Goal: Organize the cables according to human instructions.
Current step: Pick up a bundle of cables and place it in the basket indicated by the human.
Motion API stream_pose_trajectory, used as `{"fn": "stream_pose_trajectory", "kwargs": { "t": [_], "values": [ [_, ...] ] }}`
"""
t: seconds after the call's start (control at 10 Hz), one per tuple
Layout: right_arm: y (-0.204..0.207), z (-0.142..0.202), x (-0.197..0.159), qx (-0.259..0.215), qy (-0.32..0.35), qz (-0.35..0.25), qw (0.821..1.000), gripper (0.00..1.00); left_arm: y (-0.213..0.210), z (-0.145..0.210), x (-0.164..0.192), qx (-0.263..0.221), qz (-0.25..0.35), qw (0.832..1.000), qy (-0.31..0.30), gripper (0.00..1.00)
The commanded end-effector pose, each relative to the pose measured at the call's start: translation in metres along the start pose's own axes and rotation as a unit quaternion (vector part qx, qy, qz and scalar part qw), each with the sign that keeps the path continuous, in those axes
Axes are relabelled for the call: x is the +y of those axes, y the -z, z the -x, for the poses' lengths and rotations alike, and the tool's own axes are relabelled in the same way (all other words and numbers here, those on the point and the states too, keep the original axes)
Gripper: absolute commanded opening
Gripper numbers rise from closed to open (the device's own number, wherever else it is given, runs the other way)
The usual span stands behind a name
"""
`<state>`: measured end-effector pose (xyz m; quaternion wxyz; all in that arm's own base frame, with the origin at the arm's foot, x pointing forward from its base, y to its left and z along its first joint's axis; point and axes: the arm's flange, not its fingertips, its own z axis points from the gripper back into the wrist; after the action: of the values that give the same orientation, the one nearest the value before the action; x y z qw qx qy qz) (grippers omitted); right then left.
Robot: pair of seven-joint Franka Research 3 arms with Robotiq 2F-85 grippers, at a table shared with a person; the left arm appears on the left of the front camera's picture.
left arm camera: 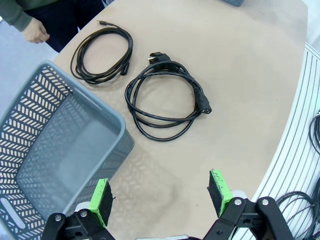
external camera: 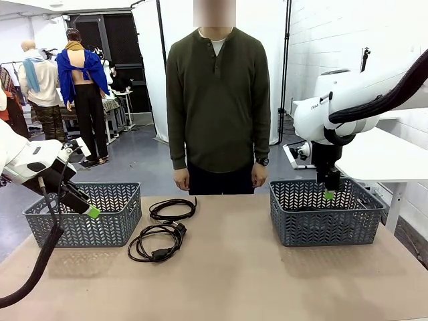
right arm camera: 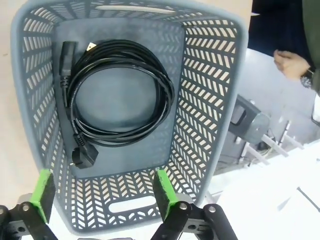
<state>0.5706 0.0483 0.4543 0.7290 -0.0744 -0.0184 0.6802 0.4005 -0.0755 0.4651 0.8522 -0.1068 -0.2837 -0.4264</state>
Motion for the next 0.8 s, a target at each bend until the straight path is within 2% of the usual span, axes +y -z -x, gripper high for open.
{"fn": "stream_pose_trajectory", "kwargs": {
  "t": [0.0,0.2,0.3,0.7],
  "values": [
    [-0.002,-0.002,-0.005,0.009,0.010,-0.008,1.000,1.00,0.000,0.001,0.003,-0.007,0.005,1.000,0.001,1.00],
    [-0.003,-0.005,-0.014,0.006,0.026,0.004,1.000,1.00,0.000,0.001,0.003,-0.007,0.005,1.000,0.001,1.00],
    [-0.003,-0.001,-0.001,0.000,0.005,-0.001,1.000,1.00,0.000,0.001,0.003,-0.007,0.005,1.000,0.001,1.00],
    [-0.004,-0.002,-0.004,0.000,0.009,0.001,1.000,1.00,0.000,0.001,0.003,-0.007,0.005,1.000,0.001,1.00]
  ]
}}
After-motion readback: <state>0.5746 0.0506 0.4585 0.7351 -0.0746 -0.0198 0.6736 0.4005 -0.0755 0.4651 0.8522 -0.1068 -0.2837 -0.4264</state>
